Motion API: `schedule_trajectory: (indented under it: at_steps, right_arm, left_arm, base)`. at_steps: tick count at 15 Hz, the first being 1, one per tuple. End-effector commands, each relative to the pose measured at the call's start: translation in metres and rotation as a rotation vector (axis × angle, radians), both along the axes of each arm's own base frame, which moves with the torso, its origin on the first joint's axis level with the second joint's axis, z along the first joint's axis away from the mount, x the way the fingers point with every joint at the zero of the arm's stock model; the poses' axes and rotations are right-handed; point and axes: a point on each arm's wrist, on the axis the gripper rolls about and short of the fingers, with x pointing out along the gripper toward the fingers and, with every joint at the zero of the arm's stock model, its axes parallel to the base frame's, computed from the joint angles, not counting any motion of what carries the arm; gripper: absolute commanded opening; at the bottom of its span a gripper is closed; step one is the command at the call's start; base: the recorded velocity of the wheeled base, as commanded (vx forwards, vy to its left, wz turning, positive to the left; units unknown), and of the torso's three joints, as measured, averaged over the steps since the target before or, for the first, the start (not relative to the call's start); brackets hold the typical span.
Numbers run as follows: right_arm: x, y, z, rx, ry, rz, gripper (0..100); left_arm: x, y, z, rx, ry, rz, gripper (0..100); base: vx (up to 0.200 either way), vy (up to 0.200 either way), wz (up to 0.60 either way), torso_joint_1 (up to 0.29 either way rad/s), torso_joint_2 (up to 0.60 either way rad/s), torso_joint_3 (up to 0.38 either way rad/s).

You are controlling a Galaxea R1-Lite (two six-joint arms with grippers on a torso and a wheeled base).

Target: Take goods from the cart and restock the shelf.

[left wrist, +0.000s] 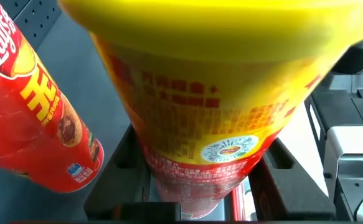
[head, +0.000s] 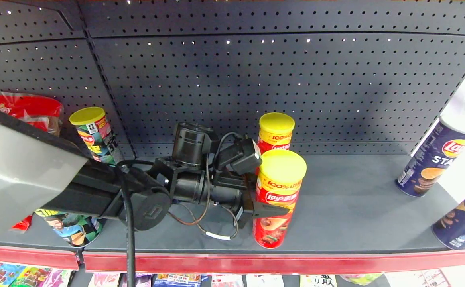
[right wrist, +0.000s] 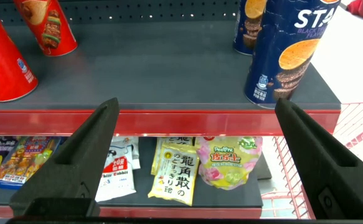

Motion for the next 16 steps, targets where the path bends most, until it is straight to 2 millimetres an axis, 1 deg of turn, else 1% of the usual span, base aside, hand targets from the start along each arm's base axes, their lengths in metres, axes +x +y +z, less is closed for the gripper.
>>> schedule_trajectory:
  at_steps: [1, 8, 16]
  right_arm:
    - [0.0001, 0.0000, 0.0001, 0.000, 0.000, 0.001, 100]
    - [0.0001, 0.0000, 0.0001, 0.000, 0.000, 0.001, 100]
    - [0.0001, 0.0000, 0.0001, 0.000, 0.000, 0.001, 100]
  left_arm:
    - [-0.0004, -0.0002, 0.0007, 0.000, 0.000, 0.000, 0]
    - [-0.0011, 0.0005, -0.0003, 0.005, -0.011, 0.000, 0]
    - [-0.0008, 0.0004, -0.0005, -0.016, -0.012, -0.065, 0]
  base:
    - [0.000, 0.000, 0.00, 0.000, 0.00, 0.000]
    - [0.000, 0.000, 0.00, 0.000, 0.00, 0.000]
    - [0.000, 0.000, 0.00, 0.000, 0.00, 0.000]
